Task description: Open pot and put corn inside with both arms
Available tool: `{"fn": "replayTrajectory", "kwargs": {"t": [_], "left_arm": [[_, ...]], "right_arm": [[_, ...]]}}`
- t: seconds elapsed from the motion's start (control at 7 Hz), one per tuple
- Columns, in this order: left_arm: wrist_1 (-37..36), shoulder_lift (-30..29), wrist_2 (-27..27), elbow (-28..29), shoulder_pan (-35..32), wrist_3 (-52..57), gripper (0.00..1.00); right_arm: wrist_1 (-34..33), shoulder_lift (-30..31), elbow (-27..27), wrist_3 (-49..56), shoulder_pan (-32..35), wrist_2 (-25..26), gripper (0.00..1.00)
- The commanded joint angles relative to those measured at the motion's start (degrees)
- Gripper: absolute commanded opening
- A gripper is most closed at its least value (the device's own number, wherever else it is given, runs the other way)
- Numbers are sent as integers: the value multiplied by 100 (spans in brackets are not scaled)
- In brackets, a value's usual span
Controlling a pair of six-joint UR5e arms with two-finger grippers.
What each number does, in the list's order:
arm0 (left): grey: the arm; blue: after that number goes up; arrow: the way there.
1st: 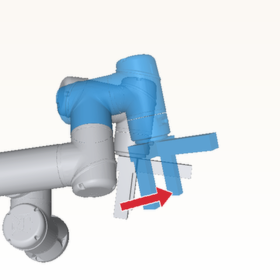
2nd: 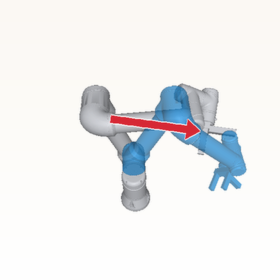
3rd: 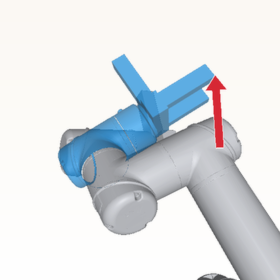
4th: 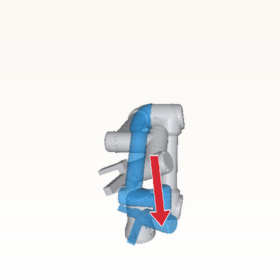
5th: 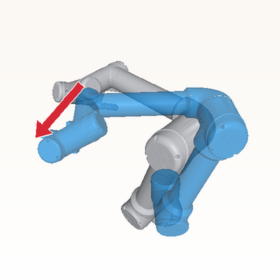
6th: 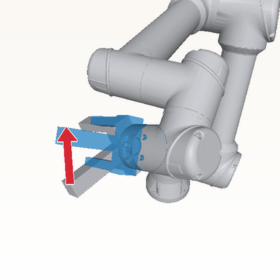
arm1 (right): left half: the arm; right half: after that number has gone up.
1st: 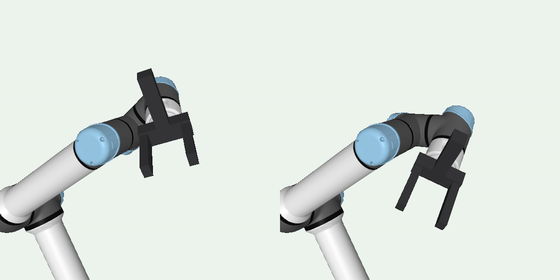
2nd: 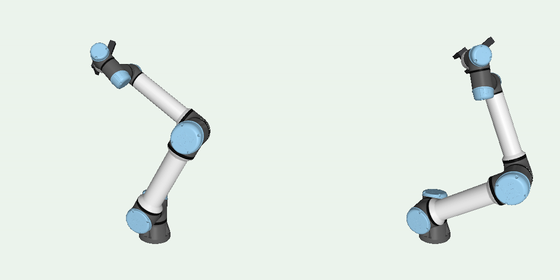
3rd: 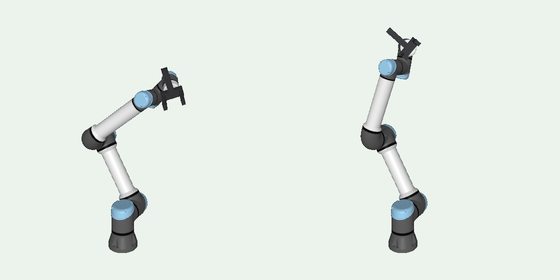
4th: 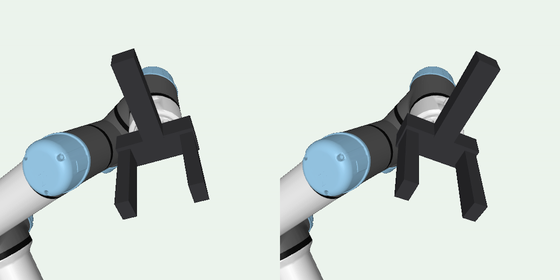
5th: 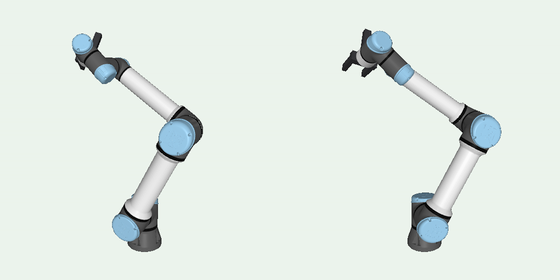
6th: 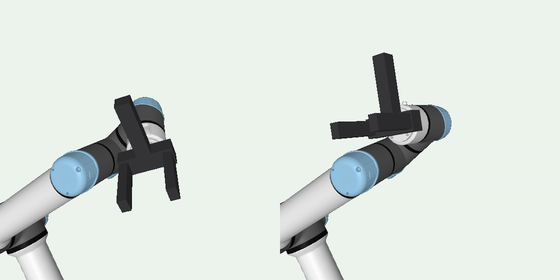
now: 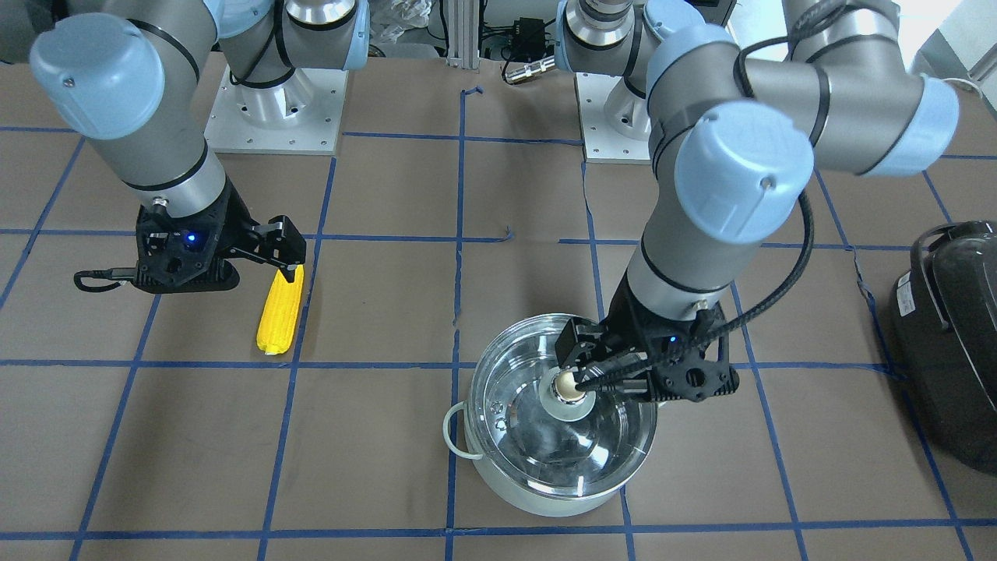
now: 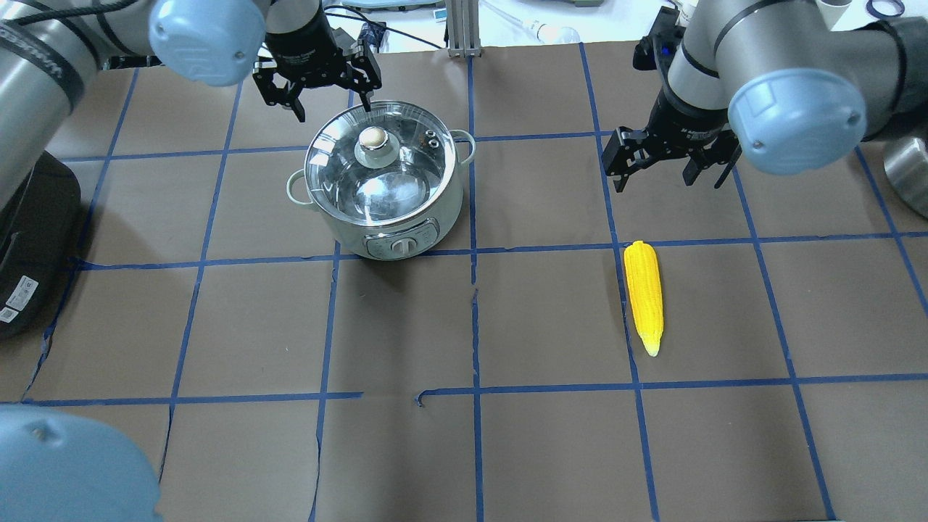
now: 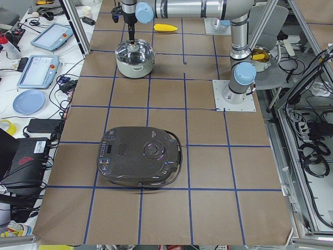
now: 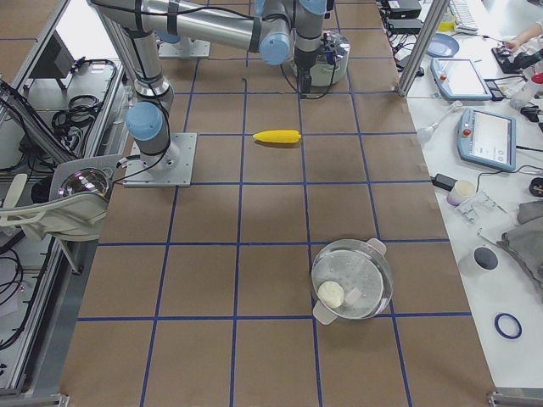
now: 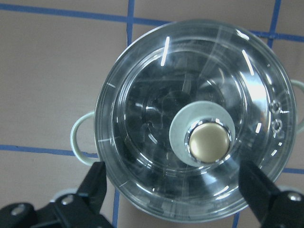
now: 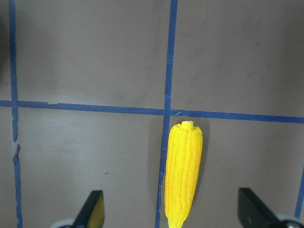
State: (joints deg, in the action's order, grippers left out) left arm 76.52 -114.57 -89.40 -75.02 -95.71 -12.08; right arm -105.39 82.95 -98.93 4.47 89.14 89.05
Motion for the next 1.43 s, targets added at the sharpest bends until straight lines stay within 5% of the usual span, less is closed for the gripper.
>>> {"fn": "replayTrajectory", "kwargs": {"t": [0.0,0.29,0.43,0.71,1.29], "left_arm": [[-296,-495,-7,5,-193,-31,100],[-225,-496,-7,-4,-238,65,90],[-190,-444,2,-4,-229,57,55],[-24,-356,2,-30,-430,48,0],[168,-22,-60,512,65,318,0]], "right_arm": [[-490,-59,-598,-69,-211,16,100],[-1905,-139,-1799,18,-537,15,100],[-2255,-365,-2005,-34,-538,7,100],[-2546,-700,-2042,-69,-538,16,100],[-2898,-806,-2236,-69,-520,-55,98]]}}
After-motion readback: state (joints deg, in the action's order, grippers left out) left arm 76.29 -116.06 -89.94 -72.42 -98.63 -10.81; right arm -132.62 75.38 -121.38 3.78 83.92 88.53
